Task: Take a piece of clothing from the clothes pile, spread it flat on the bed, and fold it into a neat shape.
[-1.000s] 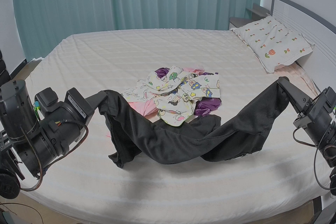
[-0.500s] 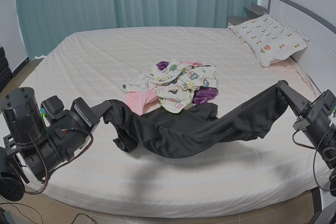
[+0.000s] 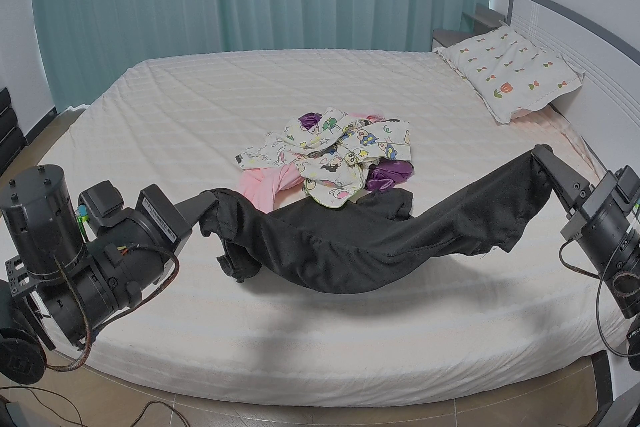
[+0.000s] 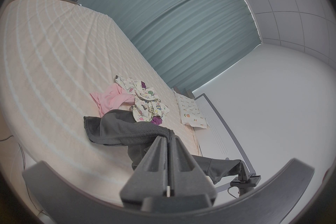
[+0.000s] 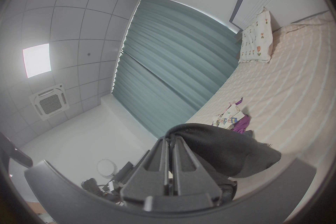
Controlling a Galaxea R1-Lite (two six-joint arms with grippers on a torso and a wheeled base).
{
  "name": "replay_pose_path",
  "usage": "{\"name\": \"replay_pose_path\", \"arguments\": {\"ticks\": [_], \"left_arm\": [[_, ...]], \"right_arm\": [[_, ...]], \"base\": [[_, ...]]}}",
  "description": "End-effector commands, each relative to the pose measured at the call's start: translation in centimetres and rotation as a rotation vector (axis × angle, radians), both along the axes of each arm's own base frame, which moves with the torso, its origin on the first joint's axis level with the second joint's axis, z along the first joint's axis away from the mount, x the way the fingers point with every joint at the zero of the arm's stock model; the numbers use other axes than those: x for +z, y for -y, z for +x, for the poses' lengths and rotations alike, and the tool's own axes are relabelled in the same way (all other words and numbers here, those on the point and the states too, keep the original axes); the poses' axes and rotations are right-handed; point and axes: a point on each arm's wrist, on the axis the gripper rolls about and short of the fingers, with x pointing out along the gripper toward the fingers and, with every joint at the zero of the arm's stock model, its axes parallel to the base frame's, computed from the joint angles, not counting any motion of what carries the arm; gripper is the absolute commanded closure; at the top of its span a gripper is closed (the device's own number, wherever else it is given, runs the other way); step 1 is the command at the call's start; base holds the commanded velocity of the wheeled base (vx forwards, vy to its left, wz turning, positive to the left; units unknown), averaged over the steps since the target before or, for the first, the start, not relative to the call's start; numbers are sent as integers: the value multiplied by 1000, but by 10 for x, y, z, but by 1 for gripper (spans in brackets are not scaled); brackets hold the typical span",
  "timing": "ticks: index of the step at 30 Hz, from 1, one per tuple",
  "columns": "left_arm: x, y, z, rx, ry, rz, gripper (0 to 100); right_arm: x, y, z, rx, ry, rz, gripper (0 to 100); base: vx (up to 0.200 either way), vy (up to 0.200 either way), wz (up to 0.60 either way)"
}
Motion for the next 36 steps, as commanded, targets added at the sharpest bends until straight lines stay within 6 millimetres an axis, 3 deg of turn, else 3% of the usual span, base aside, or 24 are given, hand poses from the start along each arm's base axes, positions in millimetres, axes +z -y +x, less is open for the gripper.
{"name": "replay_pose_path", "arguments": {"ticks": [1, 16, 36], "left_arm": [[-2, 1, 0, -1, -6, 3, 100], [-1, 2, 0, -7, -4, 0, 100], [3, 4, -3, -18, 3, -21, 100]], "right_arm": [[-1, -4, 10, -66, -25, -26, 100], [4, -5, 11, -130, -7, -57, 100], [9, 0, 9, -163, 35, -77, 100]], "base": [[0, 0, 0], [0, 0, 0], [0, -200, 0]]}}
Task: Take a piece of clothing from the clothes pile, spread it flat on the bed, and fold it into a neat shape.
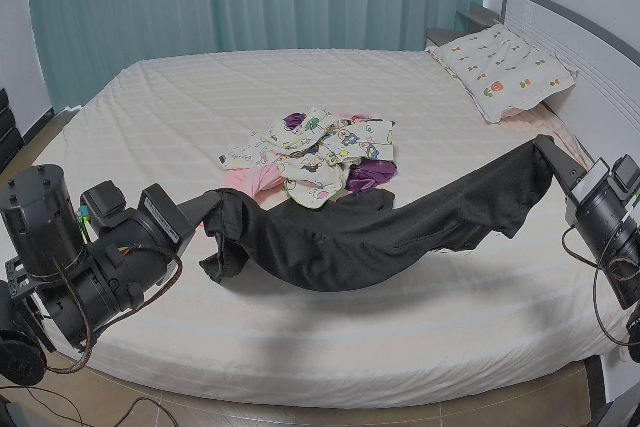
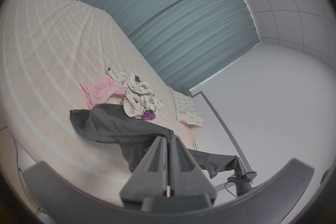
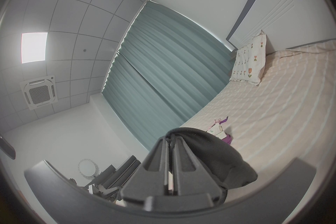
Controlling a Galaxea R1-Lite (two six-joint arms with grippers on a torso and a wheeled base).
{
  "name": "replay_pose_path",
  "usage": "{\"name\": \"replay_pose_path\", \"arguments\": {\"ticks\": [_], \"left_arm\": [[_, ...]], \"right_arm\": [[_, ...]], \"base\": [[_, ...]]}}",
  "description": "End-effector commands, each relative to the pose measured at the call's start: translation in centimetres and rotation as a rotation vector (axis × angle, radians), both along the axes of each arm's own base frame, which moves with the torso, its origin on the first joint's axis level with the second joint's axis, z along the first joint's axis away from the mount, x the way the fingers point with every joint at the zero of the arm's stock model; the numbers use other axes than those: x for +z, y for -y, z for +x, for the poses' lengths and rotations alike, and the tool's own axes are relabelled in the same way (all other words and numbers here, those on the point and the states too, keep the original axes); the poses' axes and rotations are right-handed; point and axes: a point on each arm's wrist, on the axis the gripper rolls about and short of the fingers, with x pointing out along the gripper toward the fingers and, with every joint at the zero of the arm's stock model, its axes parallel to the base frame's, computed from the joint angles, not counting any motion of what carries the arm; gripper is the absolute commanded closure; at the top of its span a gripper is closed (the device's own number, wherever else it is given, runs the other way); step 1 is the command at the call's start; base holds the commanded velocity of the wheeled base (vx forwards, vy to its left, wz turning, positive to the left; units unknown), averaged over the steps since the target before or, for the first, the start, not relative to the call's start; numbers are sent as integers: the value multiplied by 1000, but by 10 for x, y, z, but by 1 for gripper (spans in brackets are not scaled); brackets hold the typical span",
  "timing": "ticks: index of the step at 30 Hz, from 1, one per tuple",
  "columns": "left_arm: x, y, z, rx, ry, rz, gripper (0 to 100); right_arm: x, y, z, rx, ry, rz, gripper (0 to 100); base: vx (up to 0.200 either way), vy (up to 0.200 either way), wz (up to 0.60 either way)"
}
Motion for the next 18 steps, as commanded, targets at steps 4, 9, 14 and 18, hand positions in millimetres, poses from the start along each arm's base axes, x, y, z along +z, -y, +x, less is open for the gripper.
{"name": "replay_pose_path", "arguments": {"ticks": [4, 9, 14, 18], "left_arm": [[1, 0, -1, -2, 5, -3, 100], [2, -1, -2, 0, 7, -5, 100], [4, -2, -2, 6, 17, -12, 100], [9, -3, -4, 9, 59, -37, 100]], "right_arm": [[8, 4, -2, -20, 37, 0, 100], [11, 10, -3, -45, 55, -2, 100], [12, 13, -2, -69, 61, -14, 100], [13, 15, -3, -85, 73, -39, 100]], "base": [[0, -200, 0], [0, -200, 0], [0, -200, 0], [0, -200, 0]]}}
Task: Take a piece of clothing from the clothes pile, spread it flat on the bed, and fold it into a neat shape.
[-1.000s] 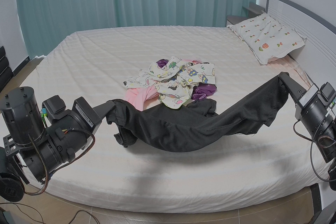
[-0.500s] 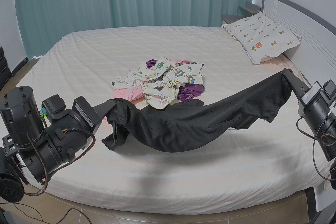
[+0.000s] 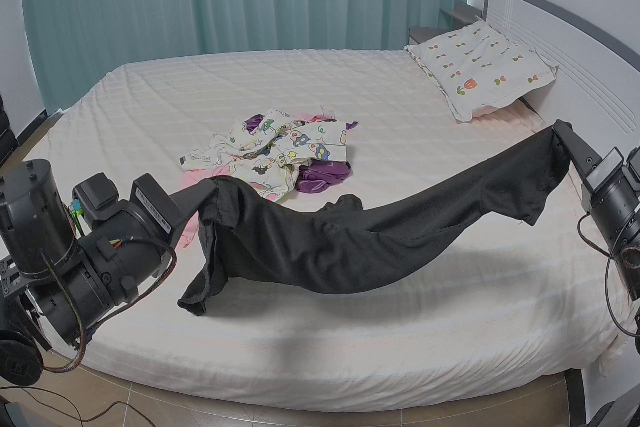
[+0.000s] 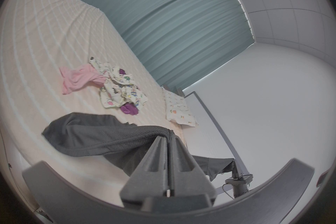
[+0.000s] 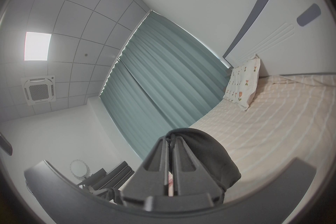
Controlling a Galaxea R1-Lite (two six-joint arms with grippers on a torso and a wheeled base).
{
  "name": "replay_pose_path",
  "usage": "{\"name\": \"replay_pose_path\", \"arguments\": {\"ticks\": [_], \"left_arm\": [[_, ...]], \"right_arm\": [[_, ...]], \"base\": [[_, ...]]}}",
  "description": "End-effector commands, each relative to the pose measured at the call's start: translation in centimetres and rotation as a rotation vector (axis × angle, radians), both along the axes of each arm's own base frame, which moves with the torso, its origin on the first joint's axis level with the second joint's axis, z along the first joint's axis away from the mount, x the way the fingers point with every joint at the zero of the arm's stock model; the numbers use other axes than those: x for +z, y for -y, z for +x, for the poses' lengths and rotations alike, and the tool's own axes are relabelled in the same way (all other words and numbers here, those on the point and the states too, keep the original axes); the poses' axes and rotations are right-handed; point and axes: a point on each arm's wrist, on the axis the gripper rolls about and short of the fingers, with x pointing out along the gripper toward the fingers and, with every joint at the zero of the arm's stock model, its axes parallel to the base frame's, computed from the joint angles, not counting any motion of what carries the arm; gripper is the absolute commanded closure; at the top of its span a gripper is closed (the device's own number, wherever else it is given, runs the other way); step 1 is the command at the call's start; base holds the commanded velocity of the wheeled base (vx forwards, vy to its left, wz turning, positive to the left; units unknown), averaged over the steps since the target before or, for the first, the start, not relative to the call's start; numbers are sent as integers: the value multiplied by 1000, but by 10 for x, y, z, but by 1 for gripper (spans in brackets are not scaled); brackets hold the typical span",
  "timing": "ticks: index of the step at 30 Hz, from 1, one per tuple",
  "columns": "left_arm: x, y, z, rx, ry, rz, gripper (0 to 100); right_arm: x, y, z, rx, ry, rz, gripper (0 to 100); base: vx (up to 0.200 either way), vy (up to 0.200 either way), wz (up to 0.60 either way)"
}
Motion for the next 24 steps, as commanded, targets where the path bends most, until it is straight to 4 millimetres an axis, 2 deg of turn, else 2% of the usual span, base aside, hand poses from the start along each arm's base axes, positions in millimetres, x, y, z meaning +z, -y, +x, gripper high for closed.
{"name": "replay_pose_path", "arguments": {"ticks": [1, 10, 16, 24], "left_arm": [[3, -2, -2, 5, 33, -19, 100], [3, -2, 1, 14, 43, -27, 100], [3, -3, 2, 19, 44, -29, 100], [2, -4, 3, 28, 40, -26, 100]], "right_arm": [[2, 3, -1, -19, 13, -10, 100], [2, 10, 0, -66, 19, -50, 100], [9, 15, -5, -84, 53, -54, 100], [2, 13, -5, -64, 2, -78, 100]], "base": [[0, -200, 0], [0, -200, 0], [0, -200, 0], [0, 0, 0]]}}
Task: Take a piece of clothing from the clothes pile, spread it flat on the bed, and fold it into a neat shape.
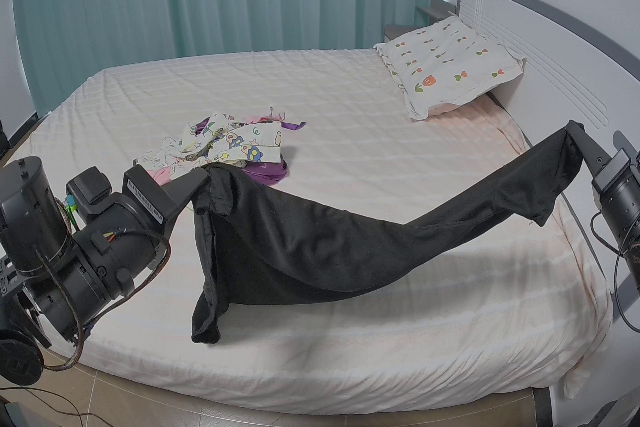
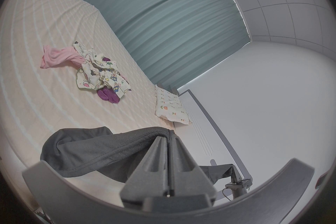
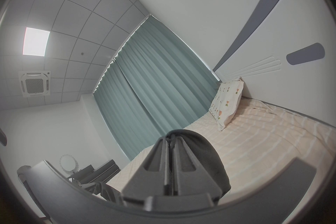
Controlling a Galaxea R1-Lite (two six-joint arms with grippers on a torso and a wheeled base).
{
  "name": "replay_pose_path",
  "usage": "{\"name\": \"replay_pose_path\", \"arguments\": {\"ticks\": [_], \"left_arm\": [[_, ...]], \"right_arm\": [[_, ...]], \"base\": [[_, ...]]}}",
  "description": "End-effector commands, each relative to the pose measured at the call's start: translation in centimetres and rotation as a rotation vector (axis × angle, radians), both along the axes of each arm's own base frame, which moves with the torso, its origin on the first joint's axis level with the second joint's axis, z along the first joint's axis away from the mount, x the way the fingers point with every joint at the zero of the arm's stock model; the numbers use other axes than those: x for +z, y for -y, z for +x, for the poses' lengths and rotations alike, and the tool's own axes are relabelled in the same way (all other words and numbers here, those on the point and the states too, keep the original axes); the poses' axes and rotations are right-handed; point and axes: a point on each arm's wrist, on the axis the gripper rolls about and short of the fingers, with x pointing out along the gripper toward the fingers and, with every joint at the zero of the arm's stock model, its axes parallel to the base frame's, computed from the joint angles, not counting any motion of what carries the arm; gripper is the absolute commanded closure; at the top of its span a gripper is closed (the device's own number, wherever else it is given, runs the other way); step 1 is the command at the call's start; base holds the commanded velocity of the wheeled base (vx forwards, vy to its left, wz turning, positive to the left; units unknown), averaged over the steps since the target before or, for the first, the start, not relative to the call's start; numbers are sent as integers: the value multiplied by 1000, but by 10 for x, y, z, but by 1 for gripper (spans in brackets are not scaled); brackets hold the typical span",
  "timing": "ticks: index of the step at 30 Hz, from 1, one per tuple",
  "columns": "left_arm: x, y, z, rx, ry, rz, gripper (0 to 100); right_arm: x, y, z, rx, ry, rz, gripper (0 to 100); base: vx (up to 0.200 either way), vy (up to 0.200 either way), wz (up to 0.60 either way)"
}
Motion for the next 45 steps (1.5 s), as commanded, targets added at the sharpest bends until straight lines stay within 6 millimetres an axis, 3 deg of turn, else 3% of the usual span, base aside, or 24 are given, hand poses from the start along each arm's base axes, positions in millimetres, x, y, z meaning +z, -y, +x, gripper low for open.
{"name": "replay_pose_path", "arguments": {"ticks": [1, 11, 14, 19, 24, 27, 28, 31, 34, 37, 39, 40, 43, 44, 45], "left_arm": [[-2, 0, 1, 4, -8, 3, 100], [-1, 0, 7, 18, -6, 6, 100], [1, -1, 5, 18, -3, 9, 100], [10, -4, 4, 49, 17, 0, 100], [38, -10, -5, 78, 29, -9, 100], [53, -14, -12, 86, 48, -24, 100], [69, -17, -16, 91, 65, -37, 100], [85, -18, -14, 108, 90, -56, 100], [91, -20, -11, 124, 106, -69, 100], [85, -16, -6, 124, 82, -51, 100], [85, -16, -6, 124, 81, -50, 100], [79, -11, 2, 124, 55, -33, 100], [62, -1, 19, 125, -22, 19, 100], [62, -1, 19, 125, -22, 19, 100], [50, 6, 29, 127, -63, 48, 100]], "right_arm": [[-2, -2, -2, 17, -7, -3, 100], [-4, -16, -8, 141, -13, -20, 100], [-8, -14, -18, 154, -21, -21, 100], [1, -8, -37, 159, 10, -6, 100], [39, 3, -78, 232, 110, 39, 100], [55, 7, -87, 241, 135, 54, 100], [77, 12, -94, 229, 157, 74, 100], [98, 16, -101, 221, 191, 96, 100], [113, 15, -98, 215, 214, 107, 100], [128, 11, -89, 197, 235, 117, 100], [128, 11, -88, 196, 237, 117, 100], [135, 6, -75, 186, 225, 106, 100], [125, -6, -37, 140, 146, 74, 100], [125, -6, -37, 140, 146, 74, 100], [115, -9, -12, 107, 84, 76, 100]], "base": [[0, 0, 0], [-140, 0, 0], [-200, 0, 0], [-200, 0, 0], [-160, 0, 0], [0, 0, 0], [0, 0, 0], [0, 0, 0], [0, 0, 0], [0, 0, 0], [0, 0, 0], [0, 0, 0], [0, 0, 0], [0, 0, 0], [0, 0, 0]]}}
